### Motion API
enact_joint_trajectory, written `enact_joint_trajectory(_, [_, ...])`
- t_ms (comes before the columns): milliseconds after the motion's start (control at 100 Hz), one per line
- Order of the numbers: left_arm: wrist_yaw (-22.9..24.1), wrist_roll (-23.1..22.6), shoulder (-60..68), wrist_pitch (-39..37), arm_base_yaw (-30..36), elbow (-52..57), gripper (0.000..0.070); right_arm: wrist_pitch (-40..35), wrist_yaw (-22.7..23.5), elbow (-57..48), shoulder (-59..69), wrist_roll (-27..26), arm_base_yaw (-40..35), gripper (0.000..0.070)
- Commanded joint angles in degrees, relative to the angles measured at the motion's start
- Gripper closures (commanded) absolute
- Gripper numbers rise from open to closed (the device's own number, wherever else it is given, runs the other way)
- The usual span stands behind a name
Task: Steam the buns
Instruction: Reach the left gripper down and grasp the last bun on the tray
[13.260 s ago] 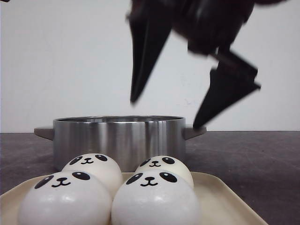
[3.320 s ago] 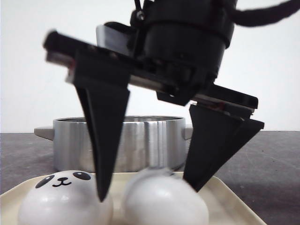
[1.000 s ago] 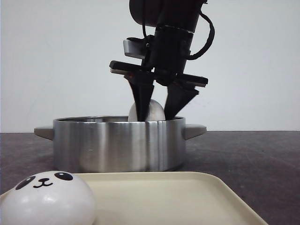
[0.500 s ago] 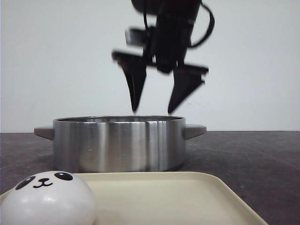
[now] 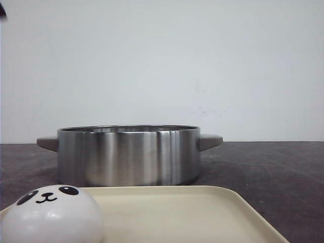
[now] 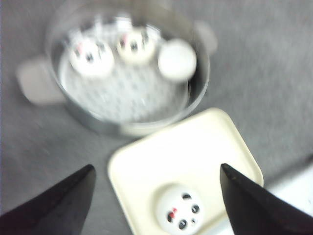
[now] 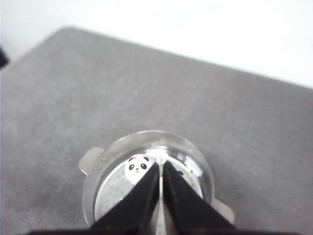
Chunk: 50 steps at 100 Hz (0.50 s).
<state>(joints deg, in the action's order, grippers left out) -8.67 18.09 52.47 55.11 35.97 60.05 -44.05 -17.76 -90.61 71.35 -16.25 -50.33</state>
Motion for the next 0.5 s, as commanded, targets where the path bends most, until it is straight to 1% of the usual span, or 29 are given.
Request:
enact_joint_trajectory(0, [-0.7, 4.3, 0.6, -2.4, 2.1, -4.4, 0.0213, -1.0, -1.6, -1.0, -1.0, 0.7, -0.9, 0.07])
enact_joint_trajectory(140, [-0.6, 8.6, 2.1, -6.6, 6.8, -12.1, 0.0212, -4.1, -5.0, -1.0, -3.8, 0.5, -1.2, 0.07])
enact_joint_trajectory(250, [-0.6, 10.1, 4.2, -9.9, 9.9, -15.2, 0.0209, -6.0, -6.7, -1.0, -4.5, 0.5, -1.2, 0.07])
enact_joint_trajectory(270, [-0.6, 10.1, 4.7, -10.3, 10.4, -15.4, 0.0202, -6.3, -6.7, -1.0, -4.5, 0.4, -1.2, 0.07])
enact_joint_trajectory(370, [-0.5, 11.8, 8.1, -12.0, 13.2, -15.6, 0.0123, -7.0, -6.7, -1.0, -4.4, 0.2, -1.2, 0.07])
enact_joint_trajectory(430, [-0.5, 13.0, 10.0, -13.3, 14.3, -15.6, 0.0104, -7.0, -6.7, -1.0, -4.4, 0.2, -1.2, 0.07])
enact_joint_trajectory(490, [-0.5, 13.6, 12.3, -14.5, 15.2, -15.6, 0.0104, -7.0, -6.7, -1.0, -4.4, 0.1, -1.4, 0.07])
